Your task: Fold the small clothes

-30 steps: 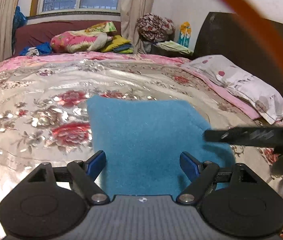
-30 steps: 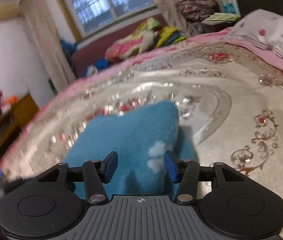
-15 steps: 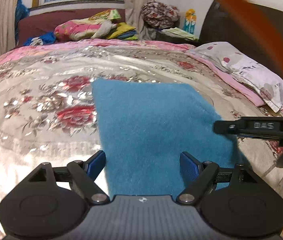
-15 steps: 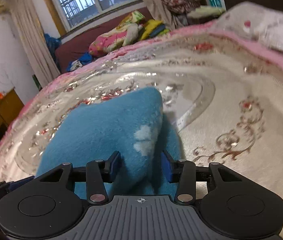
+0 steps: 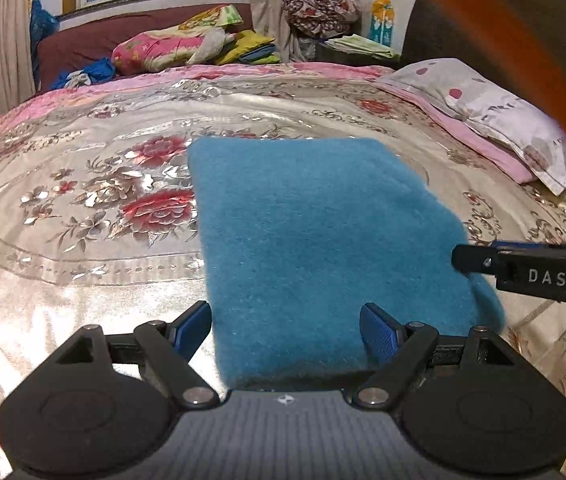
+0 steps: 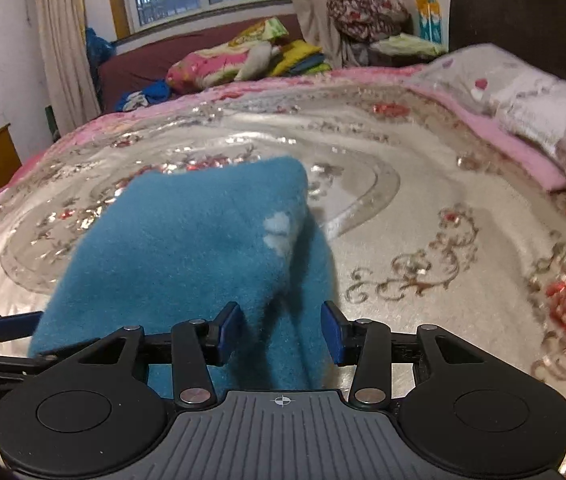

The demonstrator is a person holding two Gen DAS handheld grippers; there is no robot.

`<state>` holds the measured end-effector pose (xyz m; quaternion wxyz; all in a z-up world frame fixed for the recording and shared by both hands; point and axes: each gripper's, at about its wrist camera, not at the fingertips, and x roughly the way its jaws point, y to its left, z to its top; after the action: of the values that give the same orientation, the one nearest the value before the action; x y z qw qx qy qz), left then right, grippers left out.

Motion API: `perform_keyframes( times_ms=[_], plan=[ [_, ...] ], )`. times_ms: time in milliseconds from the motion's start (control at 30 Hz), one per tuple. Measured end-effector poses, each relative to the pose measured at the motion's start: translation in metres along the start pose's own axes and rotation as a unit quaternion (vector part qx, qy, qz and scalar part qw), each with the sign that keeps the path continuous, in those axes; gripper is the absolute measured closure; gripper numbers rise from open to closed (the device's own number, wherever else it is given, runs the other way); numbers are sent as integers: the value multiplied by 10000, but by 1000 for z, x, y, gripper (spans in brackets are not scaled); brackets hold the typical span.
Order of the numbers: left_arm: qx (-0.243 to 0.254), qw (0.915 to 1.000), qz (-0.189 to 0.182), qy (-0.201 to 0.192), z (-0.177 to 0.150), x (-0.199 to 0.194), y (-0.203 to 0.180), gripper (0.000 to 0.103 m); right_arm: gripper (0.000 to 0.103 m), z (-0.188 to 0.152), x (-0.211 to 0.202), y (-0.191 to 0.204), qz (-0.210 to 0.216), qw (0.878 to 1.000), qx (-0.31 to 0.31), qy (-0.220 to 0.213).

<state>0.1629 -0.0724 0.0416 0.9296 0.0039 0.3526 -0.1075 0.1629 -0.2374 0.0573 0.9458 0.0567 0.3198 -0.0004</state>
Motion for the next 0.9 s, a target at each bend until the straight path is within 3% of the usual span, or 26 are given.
perform_keyframes(
  times_ms=[100,300,900],
  plan=[
    [11,10000,9,18,-3,-3,-3,17,62,-5,-10,2,-65,9999,-89,-23],
    [-34,10000,24,64,-6,-9,-5,17,62,-18,-4,-12,-272,9990,52,346],
    [-126,9999,-60,76,-19,-32,-12,16,57,-30,-51,-4,-194,9994,55,291]
  ],
)
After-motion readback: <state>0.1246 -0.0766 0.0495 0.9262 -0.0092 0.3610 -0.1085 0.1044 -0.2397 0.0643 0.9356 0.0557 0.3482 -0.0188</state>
